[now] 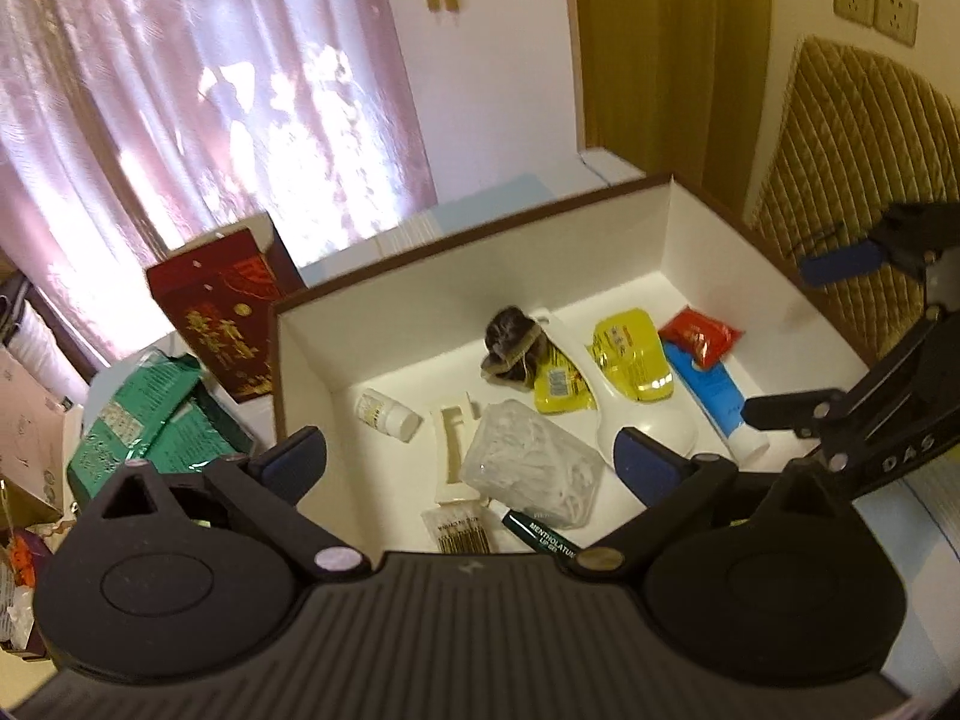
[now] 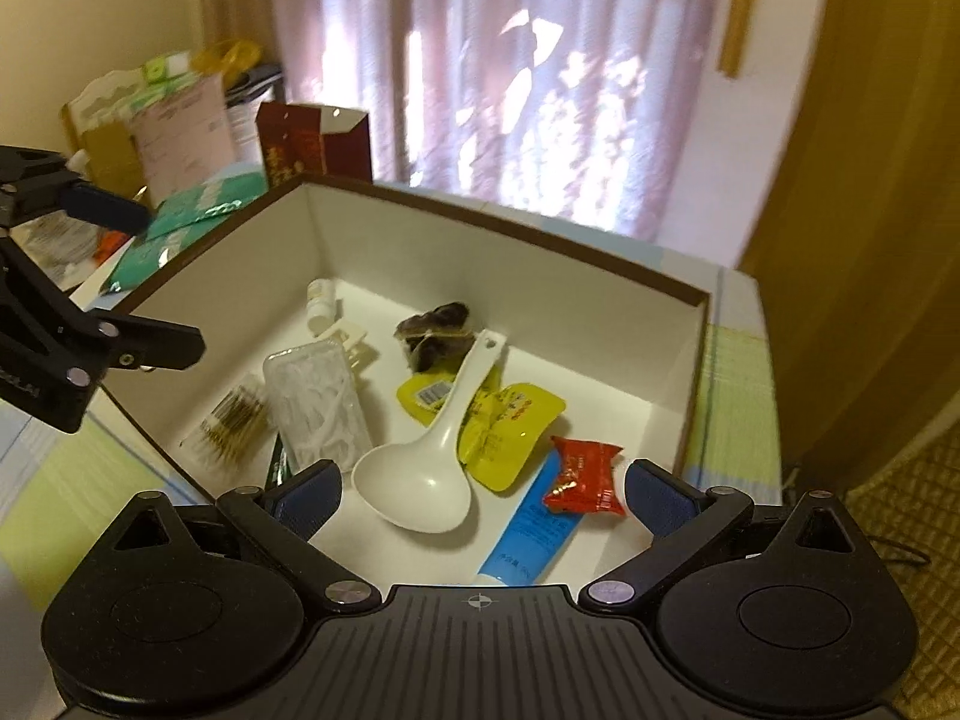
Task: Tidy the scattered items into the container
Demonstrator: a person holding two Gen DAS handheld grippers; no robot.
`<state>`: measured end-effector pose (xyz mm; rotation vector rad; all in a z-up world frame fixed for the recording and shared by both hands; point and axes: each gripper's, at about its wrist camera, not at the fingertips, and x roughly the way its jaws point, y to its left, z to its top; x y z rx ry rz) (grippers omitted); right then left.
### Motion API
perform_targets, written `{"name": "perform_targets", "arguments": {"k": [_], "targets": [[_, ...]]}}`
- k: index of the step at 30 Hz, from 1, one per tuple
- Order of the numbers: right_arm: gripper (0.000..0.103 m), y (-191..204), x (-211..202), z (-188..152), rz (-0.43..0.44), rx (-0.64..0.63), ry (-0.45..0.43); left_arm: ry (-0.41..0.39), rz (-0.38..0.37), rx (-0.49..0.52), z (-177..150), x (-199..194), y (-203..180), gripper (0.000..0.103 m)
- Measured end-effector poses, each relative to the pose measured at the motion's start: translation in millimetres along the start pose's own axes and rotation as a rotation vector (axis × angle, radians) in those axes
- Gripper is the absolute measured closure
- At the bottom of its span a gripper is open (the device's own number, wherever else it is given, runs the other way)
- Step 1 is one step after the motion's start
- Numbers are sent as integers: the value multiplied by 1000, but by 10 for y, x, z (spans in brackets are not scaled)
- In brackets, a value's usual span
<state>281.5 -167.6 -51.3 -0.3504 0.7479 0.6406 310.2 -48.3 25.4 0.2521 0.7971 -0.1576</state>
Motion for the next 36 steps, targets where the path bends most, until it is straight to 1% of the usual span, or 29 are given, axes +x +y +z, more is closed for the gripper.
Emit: {"name": "perform_targets", "arguments": {"k": [3, 6, 8, 10, 14, 20, 26, 31, 36], "targets": [[0, 133, -94, -62, -95, -26, -38, -20, 5, -37, -51, -125, 14, 1], [0, 218, -192, -119, -121, -25, -78, -52, 43, -47, -112, -262, 18, 1], [0, 239, -250, -138, -115, 5, -84, -48, 51, -66, -145, -335, 46, 1], [0, 244, -301, -146, -98, 43, -76, -24, 59, -90, -172, -381, 84, 1], [0, 251, -430, -173, -55, 129, -77, 0, 47, -154, -267, -478, 181, 1], [0, 315, -597, -268, -57, 214, -63, 21, 54, -177, -447, -647, 176, 1], [0, 461, -785, -369, -57, 226, -72, 8, 25, -193, -571, -867, 87, 1], [0, 573, -899, -442, -65, 239, -58, -14, 45, -185, -642, -1032, 3, 1], [0, 617, -996, -503, -64, 267, -55, -4, 58, -195, -707, -1128, -8, 1]]}}
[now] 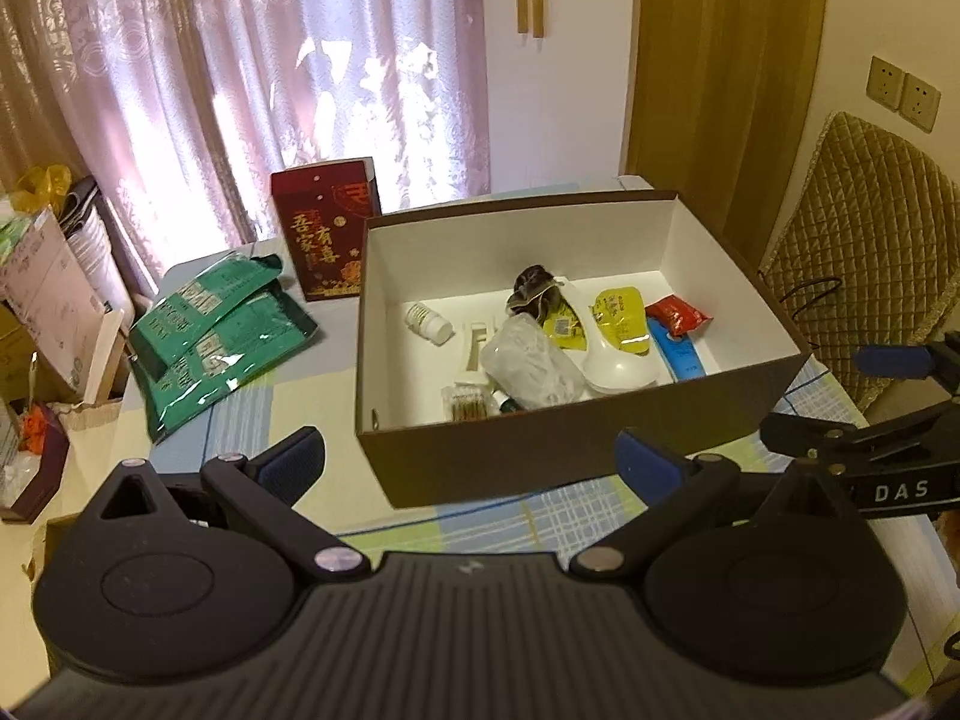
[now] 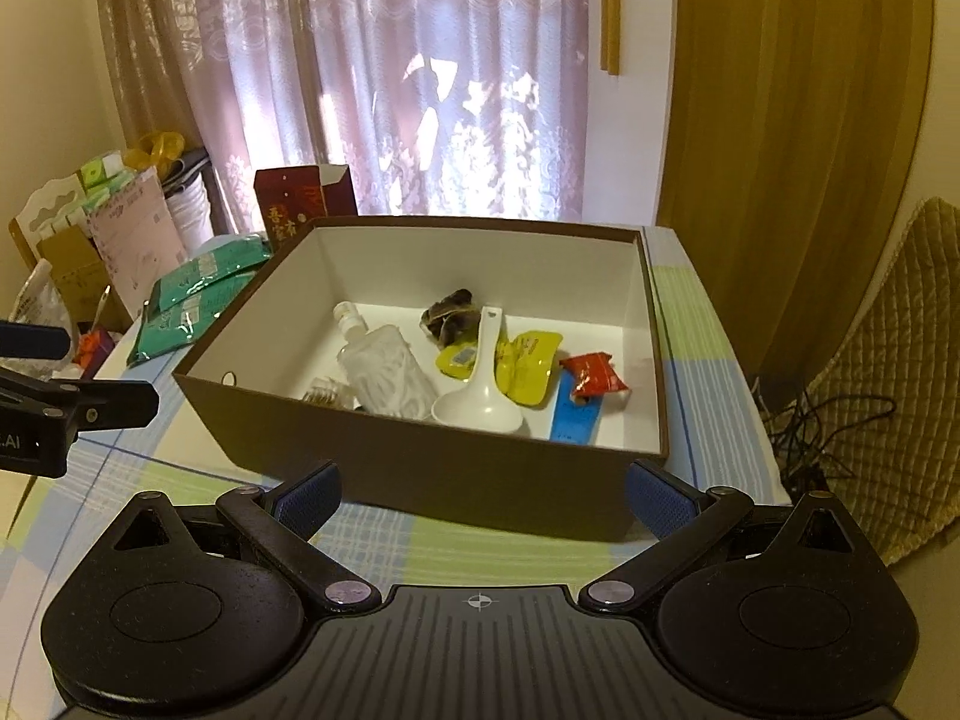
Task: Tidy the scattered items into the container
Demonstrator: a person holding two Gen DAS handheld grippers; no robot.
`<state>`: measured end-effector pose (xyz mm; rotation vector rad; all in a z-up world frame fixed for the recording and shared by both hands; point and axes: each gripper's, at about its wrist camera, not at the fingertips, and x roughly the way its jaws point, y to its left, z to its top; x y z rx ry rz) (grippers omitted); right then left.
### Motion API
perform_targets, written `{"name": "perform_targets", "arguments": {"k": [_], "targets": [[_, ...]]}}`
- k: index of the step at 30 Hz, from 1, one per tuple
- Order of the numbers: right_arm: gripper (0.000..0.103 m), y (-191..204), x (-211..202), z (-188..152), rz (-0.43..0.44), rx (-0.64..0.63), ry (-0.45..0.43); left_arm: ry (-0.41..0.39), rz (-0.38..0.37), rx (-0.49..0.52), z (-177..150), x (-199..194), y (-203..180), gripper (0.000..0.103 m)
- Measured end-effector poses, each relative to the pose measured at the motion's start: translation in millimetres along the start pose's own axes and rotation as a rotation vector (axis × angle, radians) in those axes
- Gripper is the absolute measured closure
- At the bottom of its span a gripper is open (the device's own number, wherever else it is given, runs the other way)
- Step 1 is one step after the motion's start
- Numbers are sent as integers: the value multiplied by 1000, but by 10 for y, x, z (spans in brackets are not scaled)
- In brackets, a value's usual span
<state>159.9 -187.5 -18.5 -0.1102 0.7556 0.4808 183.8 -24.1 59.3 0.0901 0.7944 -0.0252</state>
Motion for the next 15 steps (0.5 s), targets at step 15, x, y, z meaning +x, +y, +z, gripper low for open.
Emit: {"name": "perform_targets", "arguments": {"k": [15], "targets": [[0, 116, -219, -196, -27, 14, -4, -14, 52, 15, -275, -187, 3, 1]]}}
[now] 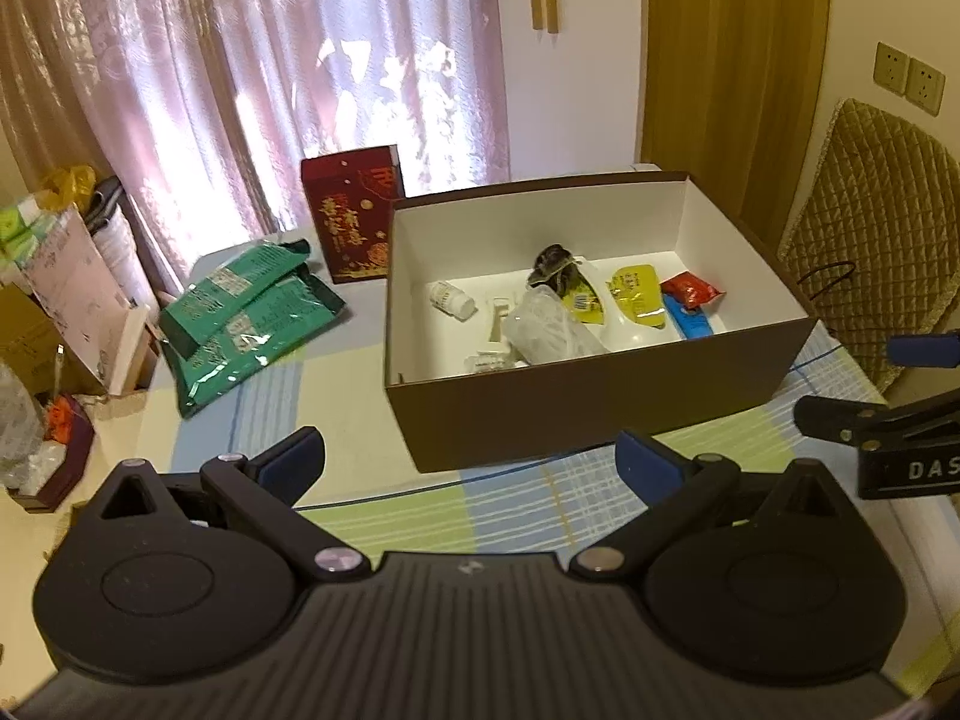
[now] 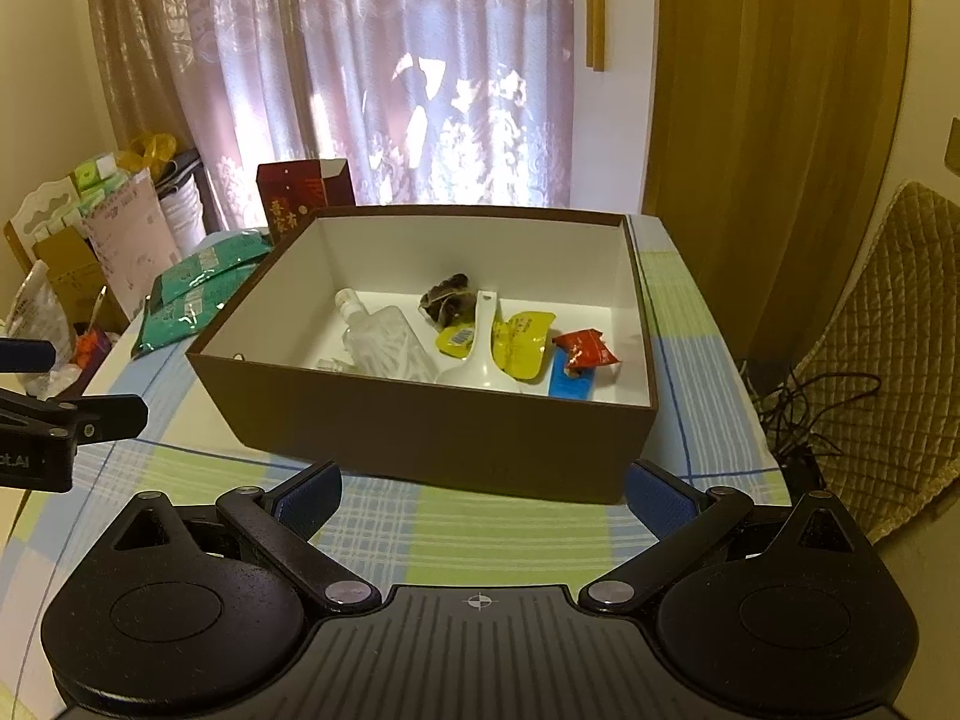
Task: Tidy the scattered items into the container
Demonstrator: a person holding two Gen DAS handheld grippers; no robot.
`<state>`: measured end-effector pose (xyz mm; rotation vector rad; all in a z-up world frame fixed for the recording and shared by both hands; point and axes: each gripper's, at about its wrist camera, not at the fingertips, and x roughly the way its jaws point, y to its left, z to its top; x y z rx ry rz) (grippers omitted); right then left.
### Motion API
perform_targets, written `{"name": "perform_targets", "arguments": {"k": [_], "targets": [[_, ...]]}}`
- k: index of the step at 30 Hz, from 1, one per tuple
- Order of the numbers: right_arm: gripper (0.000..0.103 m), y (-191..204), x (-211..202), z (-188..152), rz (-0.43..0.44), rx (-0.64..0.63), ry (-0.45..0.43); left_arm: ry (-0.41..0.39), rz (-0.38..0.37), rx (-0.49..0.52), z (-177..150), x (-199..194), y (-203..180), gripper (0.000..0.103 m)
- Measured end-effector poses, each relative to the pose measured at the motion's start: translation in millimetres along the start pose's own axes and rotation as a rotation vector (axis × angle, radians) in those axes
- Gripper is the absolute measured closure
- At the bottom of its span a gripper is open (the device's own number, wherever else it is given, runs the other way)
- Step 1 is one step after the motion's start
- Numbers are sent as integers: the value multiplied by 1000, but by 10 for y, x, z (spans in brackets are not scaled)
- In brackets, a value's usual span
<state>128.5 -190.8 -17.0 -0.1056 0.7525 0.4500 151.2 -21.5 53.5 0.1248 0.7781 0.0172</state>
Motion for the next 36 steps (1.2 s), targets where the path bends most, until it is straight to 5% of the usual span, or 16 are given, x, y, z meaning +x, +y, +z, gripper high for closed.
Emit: {"name": "perform_targets", "arguments": {"k": [36], "targets": [[0, 401, -464, -306, -33, 67, -49, -2, -41, 72, -409, -402, 84, 1]]}}
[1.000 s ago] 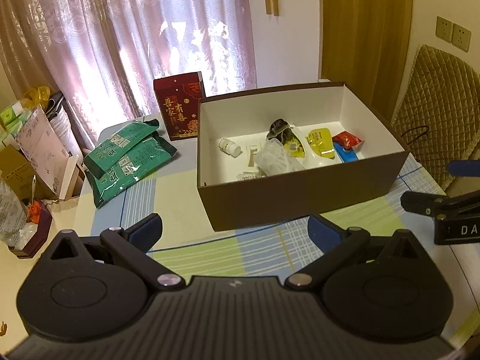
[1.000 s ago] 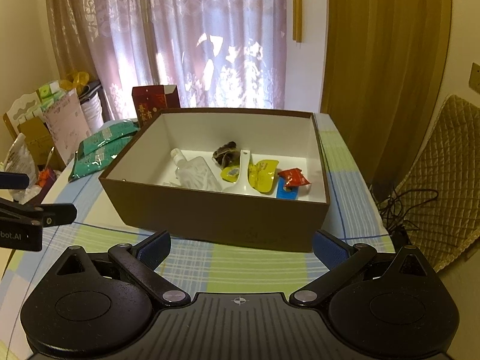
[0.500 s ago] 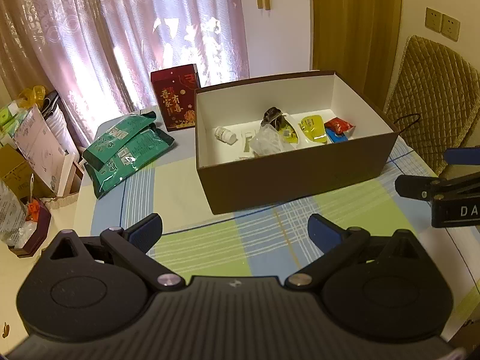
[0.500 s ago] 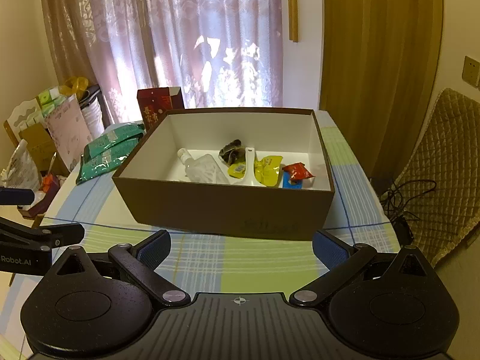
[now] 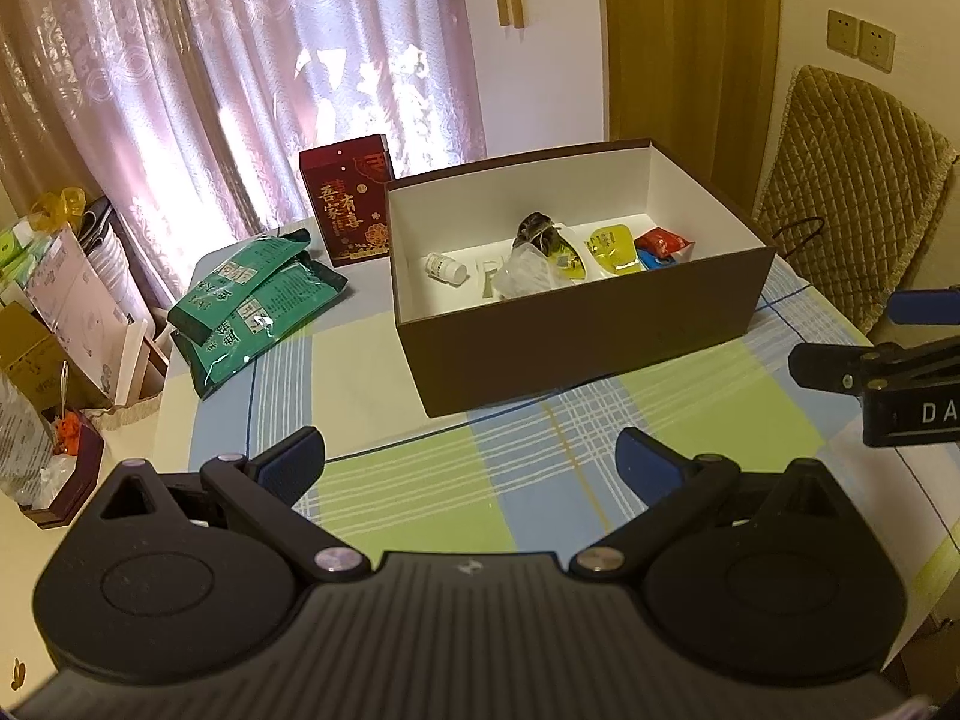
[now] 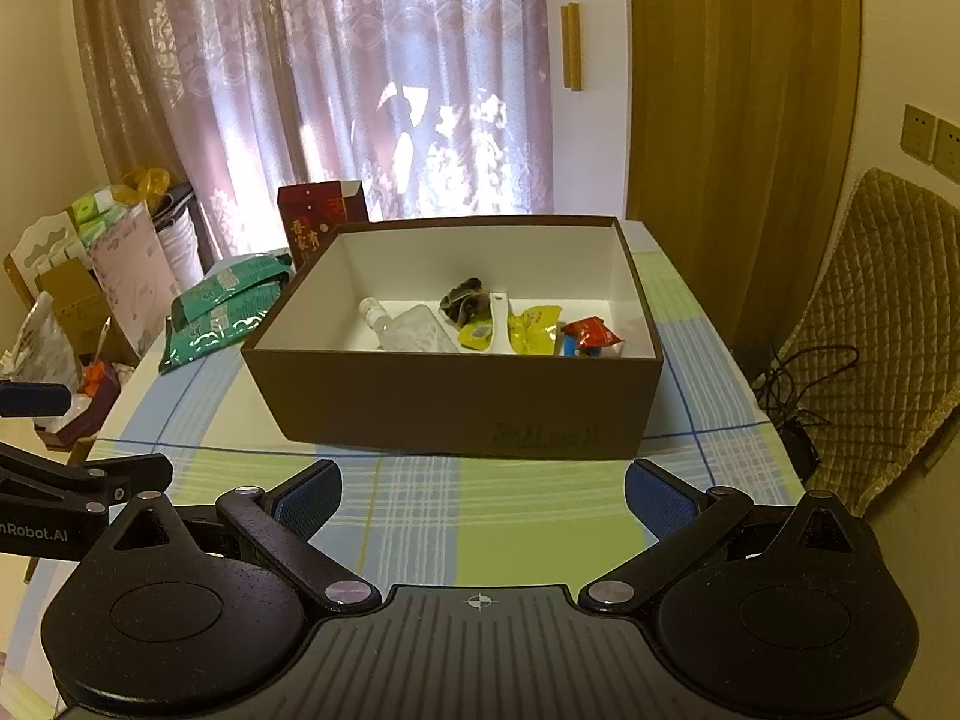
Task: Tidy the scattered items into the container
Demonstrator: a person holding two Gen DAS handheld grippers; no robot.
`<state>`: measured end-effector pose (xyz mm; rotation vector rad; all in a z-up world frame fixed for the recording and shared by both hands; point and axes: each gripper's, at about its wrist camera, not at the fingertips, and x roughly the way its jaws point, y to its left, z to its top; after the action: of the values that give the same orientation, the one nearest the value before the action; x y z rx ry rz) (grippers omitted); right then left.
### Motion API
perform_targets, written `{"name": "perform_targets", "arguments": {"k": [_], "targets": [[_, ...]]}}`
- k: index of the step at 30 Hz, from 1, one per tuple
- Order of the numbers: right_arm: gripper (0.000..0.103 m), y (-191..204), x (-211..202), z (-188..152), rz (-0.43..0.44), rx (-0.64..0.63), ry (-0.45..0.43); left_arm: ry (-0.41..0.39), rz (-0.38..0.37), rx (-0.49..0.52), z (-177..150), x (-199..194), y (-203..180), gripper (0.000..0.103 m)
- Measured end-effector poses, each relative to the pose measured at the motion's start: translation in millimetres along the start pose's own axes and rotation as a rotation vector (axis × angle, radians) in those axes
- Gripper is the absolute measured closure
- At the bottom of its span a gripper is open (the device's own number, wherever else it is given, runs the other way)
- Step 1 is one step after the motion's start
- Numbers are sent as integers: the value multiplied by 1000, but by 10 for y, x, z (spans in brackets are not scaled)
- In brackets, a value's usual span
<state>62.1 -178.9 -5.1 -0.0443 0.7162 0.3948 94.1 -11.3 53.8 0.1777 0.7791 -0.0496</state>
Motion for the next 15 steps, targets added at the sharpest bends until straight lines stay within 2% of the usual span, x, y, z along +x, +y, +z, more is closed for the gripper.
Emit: {"name": "perform_targets", "arguments": {"k": [15], "targets": [[0, 156, -89, -138, -24, 14, 2, 3, -38, 21, -143, -54, 50, 1]]}}
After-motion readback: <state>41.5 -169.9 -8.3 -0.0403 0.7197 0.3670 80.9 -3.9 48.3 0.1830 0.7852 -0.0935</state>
